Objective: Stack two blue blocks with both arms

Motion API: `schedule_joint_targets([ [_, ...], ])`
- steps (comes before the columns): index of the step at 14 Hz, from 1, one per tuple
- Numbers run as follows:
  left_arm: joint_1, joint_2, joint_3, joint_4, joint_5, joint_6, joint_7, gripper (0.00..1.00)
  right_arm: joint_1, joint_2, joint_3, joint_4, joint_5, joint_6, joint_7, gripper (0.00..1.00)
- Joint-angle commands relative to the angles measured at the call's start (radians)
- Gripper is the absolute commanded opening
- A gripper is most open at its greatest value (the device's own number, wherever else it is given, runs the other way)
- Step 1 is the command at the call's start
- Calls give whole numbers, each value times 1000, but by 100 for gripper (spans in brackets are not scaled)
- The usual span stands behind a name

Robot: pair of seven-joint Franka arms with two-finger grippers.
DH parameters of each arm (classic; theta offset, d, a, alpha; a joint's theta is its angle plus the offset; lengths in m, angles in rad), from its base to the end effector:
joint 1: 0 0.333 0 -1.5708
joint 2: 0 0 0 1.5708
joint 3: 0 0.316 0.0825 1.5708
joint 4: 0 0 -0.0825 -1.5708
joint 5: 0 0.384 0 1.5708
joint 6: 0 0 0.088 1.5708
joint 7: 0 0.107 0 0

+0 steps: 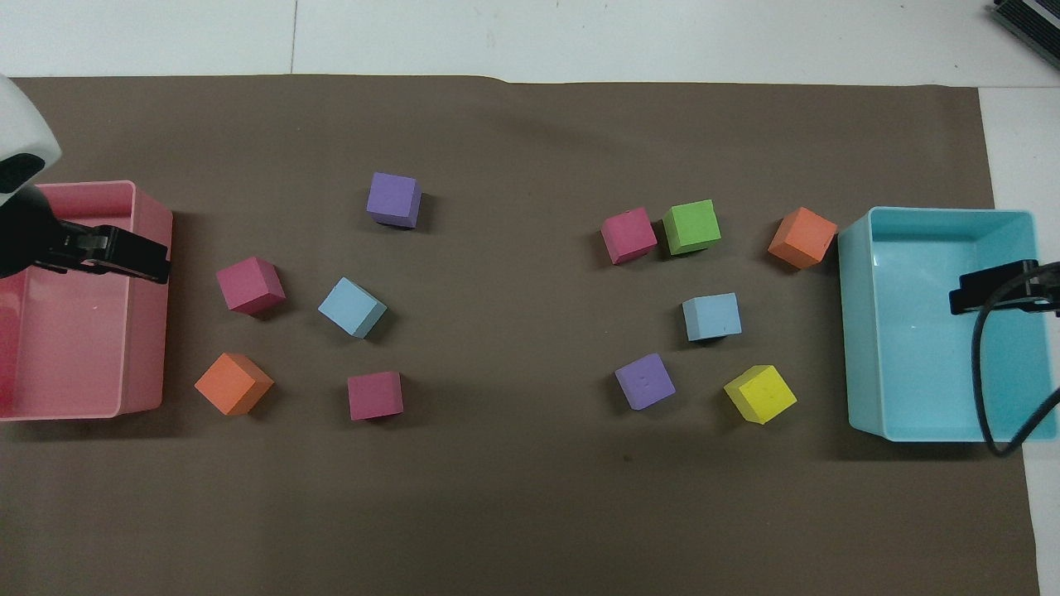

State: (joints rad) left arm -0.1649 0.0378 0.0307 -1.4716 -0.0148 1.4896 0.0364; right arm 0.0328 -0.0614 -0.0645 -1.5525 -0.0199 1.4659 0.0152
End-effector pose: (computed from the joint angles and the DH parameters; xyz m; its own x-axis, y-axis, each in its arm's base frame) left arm 0.5532 -0.0768 0.6429 0.9851 -0.1709 -0.0193 -0.1707 -0.9852 0.0143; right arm 0.5241 -0.0201 0.6570 0.9985 -0.0487 -0.0251 -0.0483 -0.9987 0.0163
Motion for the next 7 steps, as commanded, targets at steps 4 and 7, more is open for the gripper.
schedule_joint_targets([
  [4,10,-1,-5,19,-1,-26,8,100,-10,-34,5,-40,2,8,-21,100],
  [7,10,-1,-5,19,-1,-26,8,100,-10,-34,5,-40,2,11,-20,100],
])
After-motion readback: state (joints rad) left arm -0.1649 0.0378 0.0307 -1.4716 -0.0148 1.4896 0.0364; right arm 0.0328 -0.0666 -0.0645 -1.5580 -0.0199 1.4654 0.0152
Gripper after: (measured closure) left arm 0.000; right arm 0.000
